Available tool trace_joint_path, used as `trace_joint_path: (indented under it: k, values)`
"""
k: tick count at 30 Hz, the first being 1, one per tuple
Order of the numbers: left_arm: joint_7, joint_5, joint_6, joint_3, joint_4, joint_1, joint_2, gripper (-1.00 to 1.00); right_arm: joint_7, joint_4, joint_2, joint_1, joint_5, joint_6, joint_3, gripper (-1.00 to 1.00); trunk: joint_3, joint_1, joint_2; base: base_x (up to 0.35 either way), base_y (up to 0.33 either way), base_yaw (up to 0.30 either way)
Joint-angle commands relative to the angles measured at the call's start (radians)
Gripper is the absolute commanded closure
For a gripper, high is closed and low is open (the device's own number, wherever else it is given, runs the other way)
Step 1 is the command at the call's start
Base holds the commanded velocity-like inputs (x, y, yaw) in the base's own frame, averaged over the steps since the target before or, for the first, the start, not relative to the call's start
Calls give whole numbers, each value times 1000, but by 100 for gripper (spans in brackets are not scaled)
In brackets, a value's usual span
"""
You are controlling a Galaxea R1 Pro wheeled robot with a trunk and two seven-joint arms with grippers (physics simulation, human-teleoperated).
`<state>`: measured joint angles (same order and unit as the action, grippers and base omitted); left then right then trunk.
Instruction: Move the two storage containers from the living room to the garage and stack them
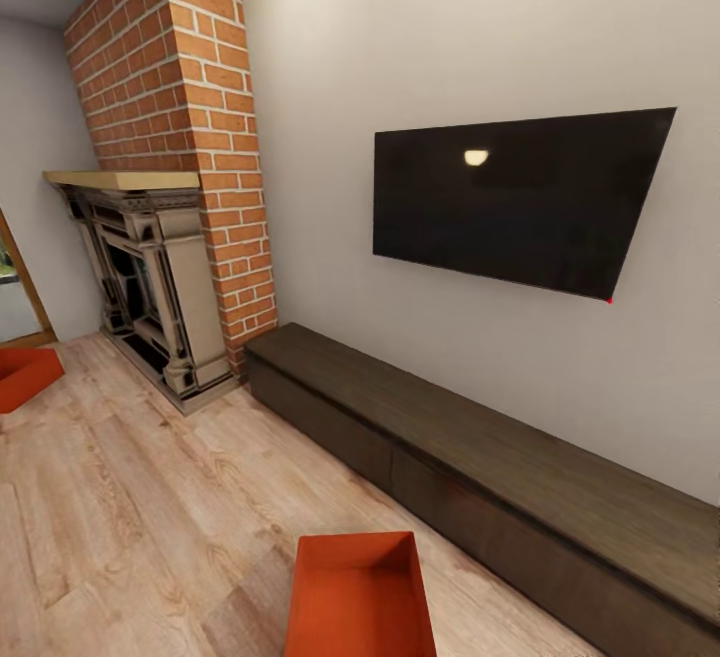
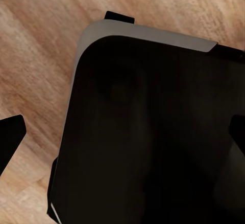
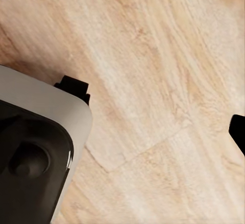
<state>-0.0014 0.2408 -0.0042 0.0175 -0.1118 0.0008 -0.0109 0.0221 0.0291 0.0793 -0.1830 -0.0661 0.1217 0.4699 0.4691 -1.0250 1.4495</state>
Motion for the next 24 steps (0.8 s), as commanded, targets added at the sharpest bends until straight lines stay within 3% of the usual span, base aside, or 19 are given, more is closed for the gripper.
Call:
trace_joint_path:
  k: [1, 9, 21, 24]
  values:
    - [0, 5, 0, 2, -1, 0, 0, -100, 1, 3, 0, -1, -5, 7, 8, -100, 1, 0, 1, 0, 0, -4]
    - [3, 5, 0, 4, -2, 0, 0, -100, 1, 3, 0, -1, -2, 7, 9, -100, 1, 0, 1, 0, -9, -1]
    - [1, 6, 0, 4, -2, 0, 0, -100, 11, 3, -8, -1, -2, 2, 12, -100, 1, 0, 1, 0, -112, 1]
    - [1, 6, 0, 3, -2, 0, 0, -100, 11, 3, -5, -1, -3, 4, 11, -100, 1, 0, 1, 0, -4, 174]
